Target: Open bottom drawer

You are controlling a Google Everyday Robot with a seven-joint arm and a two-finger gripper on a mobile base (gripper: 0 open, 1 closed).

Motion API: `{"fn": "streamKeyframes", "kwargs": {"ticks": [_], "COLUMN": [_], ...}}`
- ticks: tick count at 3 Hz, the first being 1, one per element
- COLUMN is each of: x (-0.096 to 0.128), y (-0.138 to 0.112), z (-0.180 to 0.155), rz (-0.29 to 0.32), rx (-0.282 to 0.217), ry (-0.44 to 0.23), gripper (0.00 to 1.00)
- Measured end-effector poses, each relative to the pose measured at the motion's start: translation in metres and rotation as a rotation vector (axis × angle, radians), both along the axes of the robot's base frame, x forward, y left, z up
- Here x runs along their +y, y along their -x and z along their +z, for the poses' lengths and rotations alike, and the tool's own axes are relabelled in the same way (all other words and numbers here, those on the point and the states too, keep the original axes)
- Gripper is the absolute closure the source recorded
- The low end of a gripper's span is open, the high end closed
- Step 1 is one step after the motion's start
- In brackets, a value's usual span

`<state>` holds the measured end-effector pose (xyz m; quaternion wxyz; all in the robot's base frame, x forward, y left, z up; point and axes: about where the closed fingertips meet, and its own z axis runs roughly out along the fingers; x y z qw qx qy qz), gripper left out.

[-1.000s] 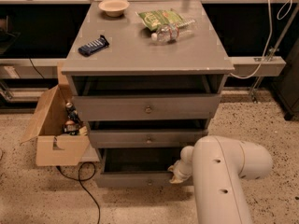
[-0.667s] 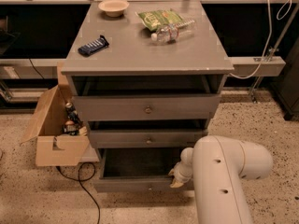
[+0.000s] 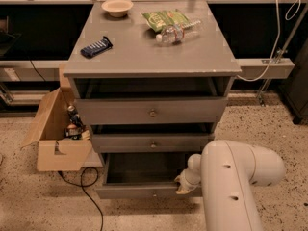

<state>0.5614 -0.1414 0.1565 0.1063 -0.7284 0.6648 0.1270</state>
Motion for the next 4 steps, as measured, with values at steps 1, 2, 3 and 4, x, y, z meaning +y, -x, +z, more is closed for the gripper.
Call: {"fn": "streamKeyframes", "kwargs": {"ticks": [1, 2, 3, 4], "x": [0.002, 0.003, 0.007, 0.007], "y": [0.017, 0.018, 0.035, 0.035], "z": [-0.004, -0.001, -0.003, -0.001], "rz": [-0.023, -0.023, -0.026, -0.026], "rx": [0.028, 0.029, 0.061, 0.061], "ry": [-0.037, -0.038, -0.061, -0.061], "gripper": [1.0, 1.0, 1.0, 1.0]}}
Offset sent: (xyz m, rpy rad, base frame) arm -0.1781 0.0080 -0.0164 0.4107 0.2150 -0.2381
